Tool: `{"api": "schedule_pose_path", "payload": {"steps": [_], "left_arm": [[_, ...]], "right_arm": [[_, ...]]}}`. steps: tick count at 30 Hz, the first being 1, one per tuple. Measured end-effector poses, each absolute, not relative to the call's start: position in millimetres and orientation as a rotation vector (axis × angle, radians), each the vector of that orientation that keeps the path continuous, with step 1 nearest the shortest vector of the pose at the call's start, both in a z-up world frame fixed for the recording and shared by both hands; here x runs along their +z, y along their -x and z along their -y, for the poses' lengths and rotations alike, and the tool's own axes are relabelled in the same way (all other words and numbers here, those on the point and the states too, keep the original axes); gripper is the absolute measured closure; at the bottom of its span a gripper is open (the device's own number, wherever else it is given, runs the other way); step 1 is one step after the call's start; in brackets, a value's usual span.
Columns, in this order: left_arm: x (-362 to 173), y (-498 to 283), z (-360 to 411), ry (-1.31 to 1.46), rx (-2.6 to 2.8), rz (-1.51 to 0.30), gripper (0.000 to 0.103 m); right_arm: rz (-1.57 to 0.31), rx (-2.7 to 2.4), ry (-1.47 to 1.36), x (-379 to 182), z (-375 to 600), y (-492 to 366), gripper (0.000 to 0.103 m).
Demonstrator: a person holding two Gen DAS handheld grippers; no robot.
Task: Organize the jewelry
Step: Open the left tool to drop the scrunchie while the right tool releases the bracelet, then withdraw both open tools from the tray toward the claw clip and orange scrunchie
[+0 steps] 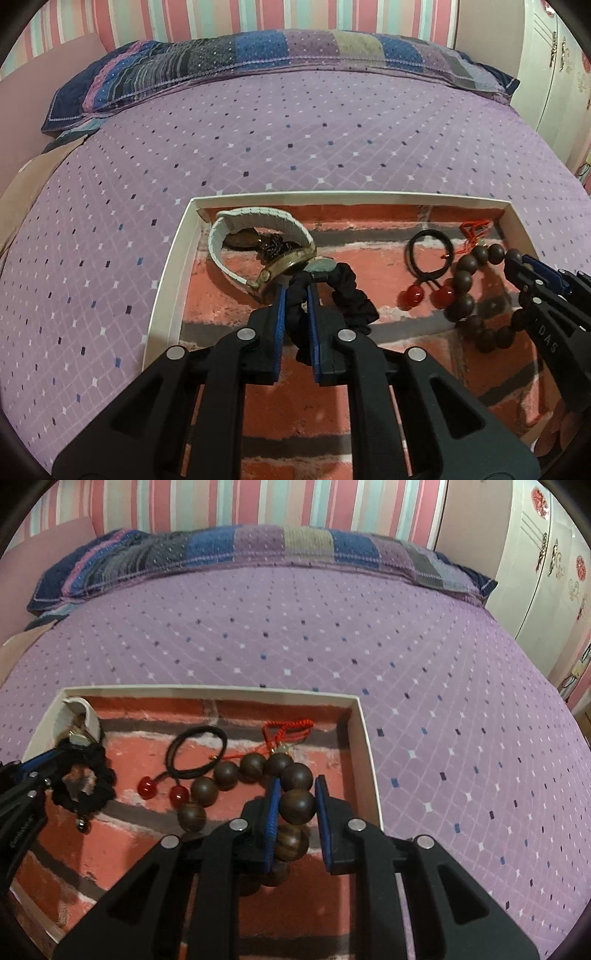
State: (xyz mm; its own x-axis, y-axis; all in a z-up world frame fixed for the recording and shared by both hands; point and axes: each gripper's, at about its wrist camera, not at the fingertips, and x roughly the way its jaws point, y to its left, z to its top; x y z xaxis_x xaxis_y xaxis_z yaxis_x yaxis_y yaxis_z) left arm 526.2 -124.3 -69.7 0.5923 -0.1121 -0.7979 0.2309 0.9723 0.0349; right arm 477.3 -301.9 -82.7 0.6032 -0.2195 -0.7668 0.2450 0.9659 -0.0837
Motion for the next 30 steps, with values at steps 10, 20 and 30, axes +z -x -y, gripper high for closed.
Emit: {"api": "schedule_pose_path", "payload": {"steps": [10,20,30], "left_arm": [[-73,-531,123,-0.139,-0.184,-0.931,0.084],[-58,-509,107,-0.133,-0.190,-0.900,0.051],[33,-441,79,-0.138,-0.226,-0.735,0.019]], "right_arm": [[-0.933,-0.278,-0.049,-93,306,-481,0.081],[-0.850,-0.253,-0.053,-66,304,-461,0.055],[-0.652,-0.229,-0.033,16,305,-362,0.033]]}}
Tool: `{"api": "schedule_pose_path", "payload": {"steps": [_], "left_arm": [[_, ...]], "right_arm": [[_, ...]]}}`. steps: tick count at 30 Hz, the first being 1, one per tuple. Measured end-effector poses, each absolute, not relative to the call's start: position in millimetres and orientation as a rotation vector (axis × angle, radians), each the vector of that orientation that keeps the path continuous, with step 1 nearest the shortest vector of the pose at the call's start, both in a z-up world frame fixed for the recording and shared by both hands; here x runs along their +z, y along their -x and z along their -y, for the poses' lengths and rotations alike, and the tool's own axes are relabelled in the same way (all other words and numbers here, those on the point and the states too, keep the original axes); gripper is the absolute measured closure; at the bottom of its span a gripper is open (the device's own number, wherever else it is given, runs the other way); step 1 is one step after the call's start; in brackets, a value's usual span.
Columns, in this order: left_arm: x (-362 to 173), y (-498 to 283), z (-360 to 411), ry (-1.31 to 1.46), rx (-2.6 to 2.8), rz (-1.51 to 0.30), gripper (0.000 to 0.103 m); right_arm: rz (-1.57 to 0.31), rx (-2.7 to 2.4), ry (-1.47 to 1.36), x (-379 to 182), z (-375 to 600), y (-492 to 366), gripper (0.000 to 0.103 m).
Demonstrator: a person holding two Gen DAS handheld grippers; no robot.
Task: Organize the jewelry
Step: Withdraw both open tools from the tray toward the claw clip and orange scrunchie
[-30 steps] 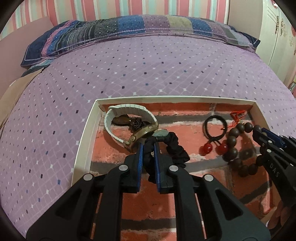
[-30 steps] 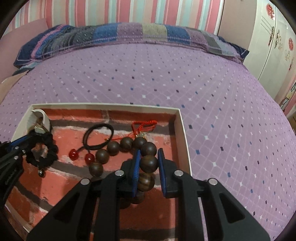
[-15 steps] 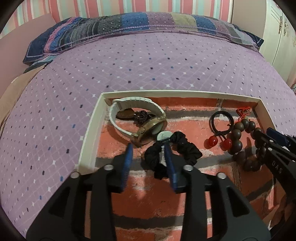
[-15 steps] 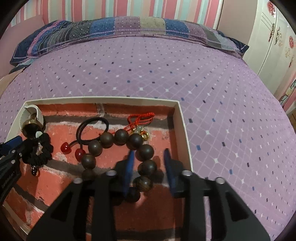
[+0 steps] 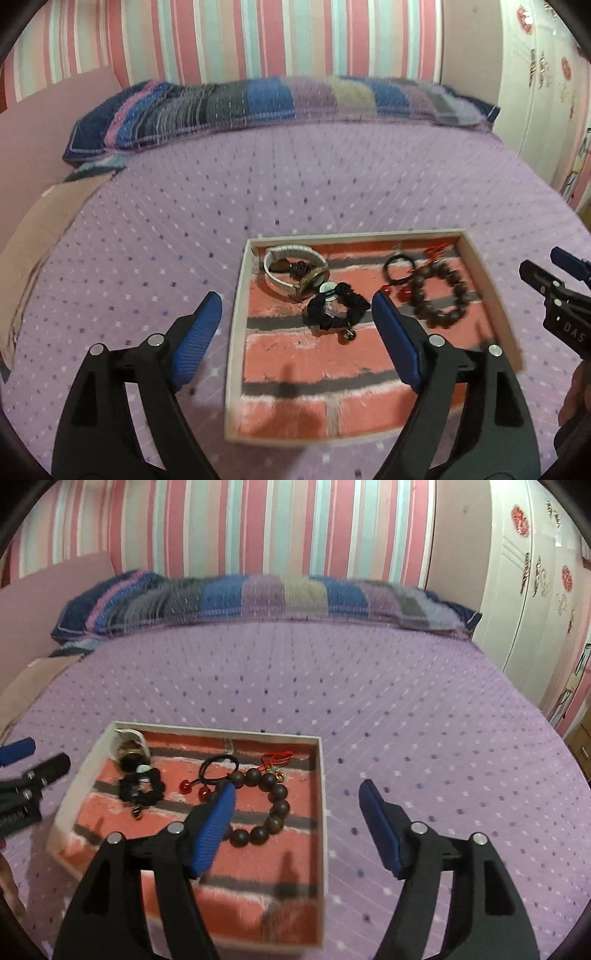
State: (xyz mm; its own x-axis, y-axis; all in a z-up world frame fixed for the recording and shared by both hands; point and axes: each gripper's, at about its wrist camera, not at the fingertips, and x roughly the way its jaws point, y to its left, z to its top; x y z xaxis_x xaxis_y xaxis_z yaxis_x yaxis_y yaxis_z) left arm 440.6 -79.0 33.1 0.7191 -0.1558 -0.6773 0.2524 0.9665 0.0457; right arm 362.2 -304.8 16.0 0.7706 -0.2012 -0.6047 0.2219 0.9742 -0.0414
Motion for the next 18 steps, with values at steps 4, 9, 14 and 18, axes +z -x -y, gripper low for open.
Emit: {"api": "schedule_pose_path", "payload": {"steps": [4,9,14,18], "left_arm": [[62,-393,60,-0.142,-0.216,-0.648,0.006],[66,-333,30,-0.146,-0.206,-0.594,0.005],[56,-283,14,-0.140,-0.193,-0.584,0.005],[38,-246,5,-0.144,-0.177,-0.599,0.005]], "right_arm": [[-0.598,-0.240,-0.012,32,308,-316,0.027],[-0.560,-0.251,0.004,33,304,-261,0.026],[-0.514,-0.245,0.004,27,291,-211,0.018],[-0.510,-0.234,0.003,15,281,-180,0.018]]}}
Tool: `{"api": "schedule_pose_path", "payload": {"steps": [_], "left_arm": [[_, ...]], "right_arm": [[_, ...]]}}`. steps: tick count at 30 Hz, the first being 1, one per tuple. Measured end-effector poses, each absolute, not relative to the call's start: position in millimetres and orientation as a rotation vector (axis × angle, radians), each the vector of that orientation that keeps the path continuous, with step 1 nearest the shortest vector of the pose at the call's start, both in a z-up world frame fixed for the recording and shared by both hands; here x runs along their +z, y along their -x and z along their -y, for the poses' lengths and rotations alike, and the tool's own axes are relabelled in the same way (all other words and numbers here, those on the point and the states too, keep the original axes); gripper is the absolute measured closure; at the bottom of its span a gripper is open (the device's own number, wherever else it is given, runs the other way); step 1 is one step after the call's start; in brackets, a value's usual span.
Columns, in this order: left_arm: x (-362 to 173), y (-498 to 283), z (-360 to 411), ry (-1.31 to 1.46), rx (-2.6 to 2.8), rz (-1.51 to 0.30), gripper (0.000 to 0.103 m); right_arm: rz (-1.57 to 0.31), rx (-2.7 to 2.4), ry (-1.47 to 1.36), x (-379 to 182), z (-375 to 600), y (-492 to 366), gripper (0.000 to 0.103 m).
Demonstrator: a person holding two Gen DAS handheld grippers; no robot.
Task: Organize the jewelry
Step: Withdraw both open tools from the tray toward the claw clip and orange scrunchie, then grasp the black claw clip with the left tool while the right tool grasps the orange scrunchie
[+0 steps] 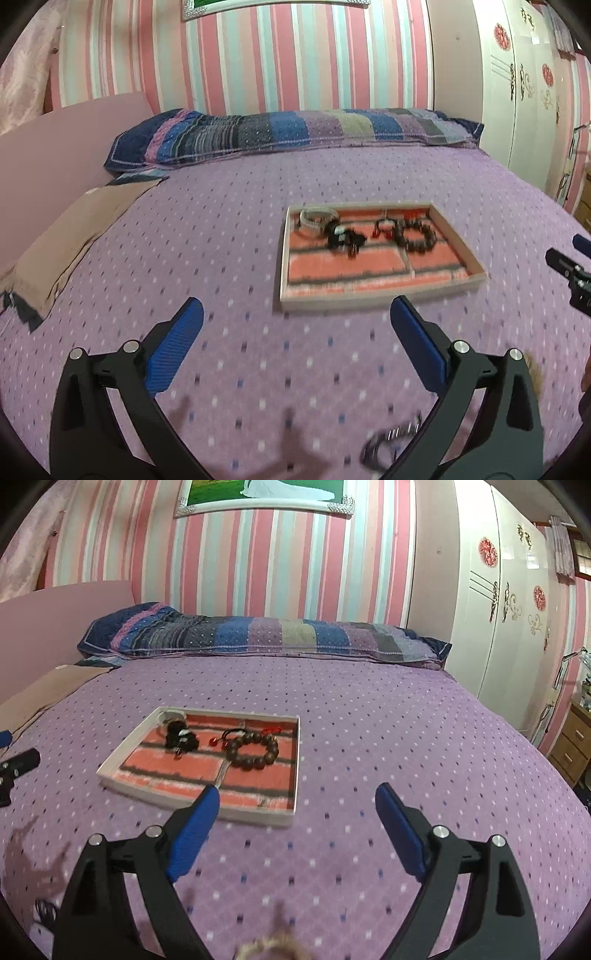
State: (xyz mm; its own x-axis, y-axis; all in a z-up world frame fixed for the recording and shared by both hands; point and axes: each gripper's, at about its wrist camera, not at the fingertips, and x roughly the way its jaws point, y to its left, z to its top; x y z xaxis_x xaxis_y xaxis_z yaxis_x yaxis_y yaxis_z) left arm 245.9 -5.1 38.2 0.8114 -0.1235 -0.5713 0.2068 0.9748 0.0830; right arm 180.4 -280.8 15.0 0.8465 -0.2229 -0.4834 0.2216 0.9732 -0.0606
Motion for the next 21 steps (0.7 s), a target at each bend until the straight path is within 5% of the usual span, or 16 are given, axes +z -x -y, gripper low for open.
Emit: {"api": "schedule_pose_path", "payload": {"steps": [21], "left_arm": [[-13,-126,-31,-0.047,-0.137,-0.635,0.005]], "right_arm": [[-0.526,-0.202,0.039,-47,231,-57,0.018]]}}
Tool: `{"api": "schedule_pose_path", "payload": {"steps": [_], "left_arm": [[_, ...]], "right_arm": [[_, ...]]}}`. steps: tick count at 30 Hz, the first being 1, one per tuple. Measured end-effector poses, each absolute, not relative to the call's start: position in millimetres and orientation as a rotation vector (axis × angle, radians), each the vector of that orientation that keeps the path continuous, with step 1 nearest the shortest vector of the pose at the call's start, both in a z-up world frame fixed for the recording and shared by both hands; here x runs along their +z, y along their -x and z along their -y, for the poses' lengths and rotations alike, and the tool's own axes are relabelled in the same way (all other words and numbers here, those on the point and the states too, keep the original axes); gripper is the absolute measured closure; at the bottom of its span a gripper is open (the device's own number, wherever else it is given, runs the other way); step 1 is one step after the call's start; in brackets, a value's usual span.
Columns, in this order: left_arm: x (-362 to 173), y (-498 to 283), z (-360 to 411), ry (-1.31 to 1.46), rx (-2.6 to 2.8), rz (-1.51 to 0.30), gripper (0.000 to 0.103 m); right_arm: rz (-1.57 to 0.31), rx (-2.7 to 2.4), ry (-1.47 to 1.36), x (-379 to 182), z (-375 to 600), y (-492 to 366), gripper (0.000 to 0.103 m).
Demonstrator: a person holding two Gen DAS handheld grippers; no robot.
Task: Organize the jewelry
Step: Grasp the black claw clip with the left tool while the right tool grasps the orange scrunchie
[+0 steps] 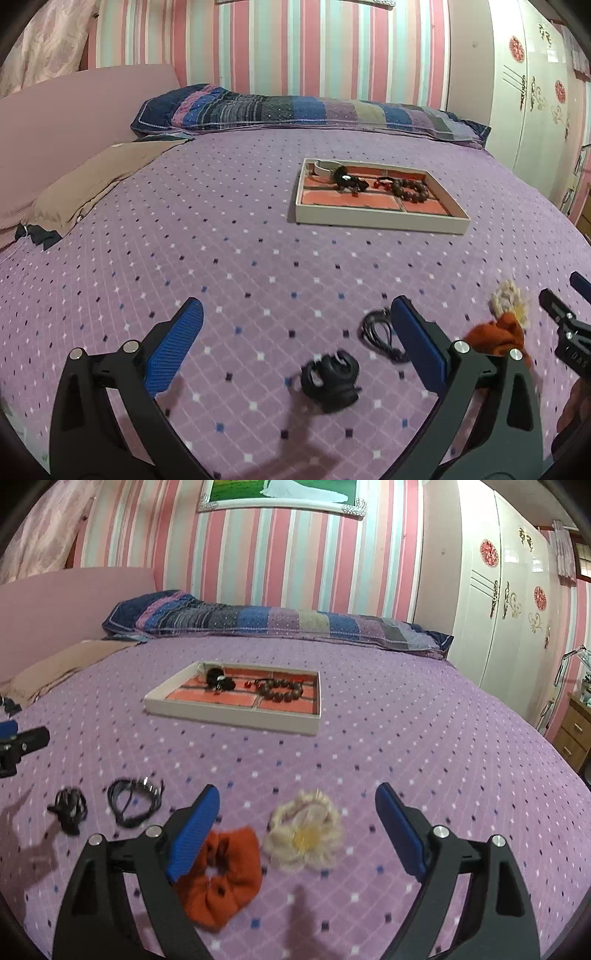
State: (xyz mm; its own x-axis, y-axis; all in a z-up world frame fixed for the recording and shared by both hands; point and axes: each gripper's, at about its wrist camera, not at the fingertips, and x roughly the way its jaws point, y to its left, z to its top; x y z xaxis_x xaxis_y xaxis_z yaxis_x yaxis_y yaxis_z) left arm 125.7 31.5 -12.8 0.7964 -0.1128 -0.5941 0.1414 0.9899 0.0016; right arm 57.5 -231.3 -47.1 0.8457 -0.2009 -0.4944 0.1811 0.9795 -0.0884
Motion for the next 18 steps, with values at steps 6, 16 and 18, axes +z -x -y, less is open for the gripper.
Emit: {"api": "schedule_pose_path", "payload": {"steps": [6,16,18], "left_arm": [[-33,-114,-21,-0.070,-0.157,-0.660,0.005],[-66,-113,-22,-0.063,-0.157,-0.719,0.005],[-70,-113,-22,-0.063,-0.155,-0.722,0.005]], "right_arm": [[-0.559,-0.192,0.015,-67,225,-44,0.018],[-0.625,-0.194,0.011,-92,221,-52,0.018],[-0.640,-0.184,-0.010,-97,222,-53,0.018]]}}
